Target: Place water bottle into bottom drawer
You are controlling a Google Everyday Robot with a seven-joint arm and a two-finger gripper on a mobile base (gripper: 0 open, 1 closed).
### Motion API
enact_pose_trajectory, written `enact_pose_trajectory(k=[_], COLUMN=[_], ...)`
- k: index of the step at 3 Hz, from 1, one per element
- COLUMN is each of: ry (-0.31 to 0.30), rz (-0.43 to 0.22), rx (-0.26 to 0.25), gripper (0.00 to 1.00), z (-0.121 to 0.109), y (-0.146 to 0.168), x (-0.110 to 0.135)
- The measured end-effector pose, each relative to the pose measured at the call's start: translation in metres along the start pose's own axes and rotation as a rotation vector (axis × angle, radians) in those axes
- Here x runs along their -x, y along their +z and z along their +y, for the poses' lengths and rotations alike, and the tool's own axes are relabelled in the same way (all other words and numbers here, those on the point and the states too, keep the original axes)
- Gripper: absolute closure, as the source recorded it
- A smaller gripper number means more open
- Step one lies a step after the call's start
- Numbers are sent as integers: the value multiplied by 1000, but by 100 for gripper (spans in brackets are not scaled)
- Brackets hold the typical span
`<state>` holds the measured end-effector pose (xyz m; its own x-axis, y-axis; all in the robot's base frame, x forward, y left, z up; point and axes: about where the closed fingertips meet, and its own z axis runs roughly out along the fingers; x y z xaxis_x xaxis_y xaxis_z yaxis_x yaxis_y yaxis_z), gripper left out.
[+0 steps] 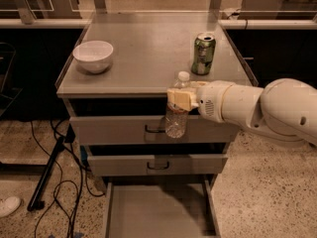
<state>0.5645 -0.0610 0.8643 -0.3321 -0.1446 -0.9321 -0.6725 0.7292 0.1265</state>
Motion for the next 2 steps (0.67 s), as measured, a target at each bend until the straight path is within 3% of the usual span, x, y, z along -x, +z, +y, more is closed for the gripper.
enact_pose_trajectory(k=[1, 2], ry=[-3, 1], rz=[-7, -6], rx=[-42, -45], gripper=[100, 100], z=[-4, -4], y=[2, 2], x=[-17, -20])
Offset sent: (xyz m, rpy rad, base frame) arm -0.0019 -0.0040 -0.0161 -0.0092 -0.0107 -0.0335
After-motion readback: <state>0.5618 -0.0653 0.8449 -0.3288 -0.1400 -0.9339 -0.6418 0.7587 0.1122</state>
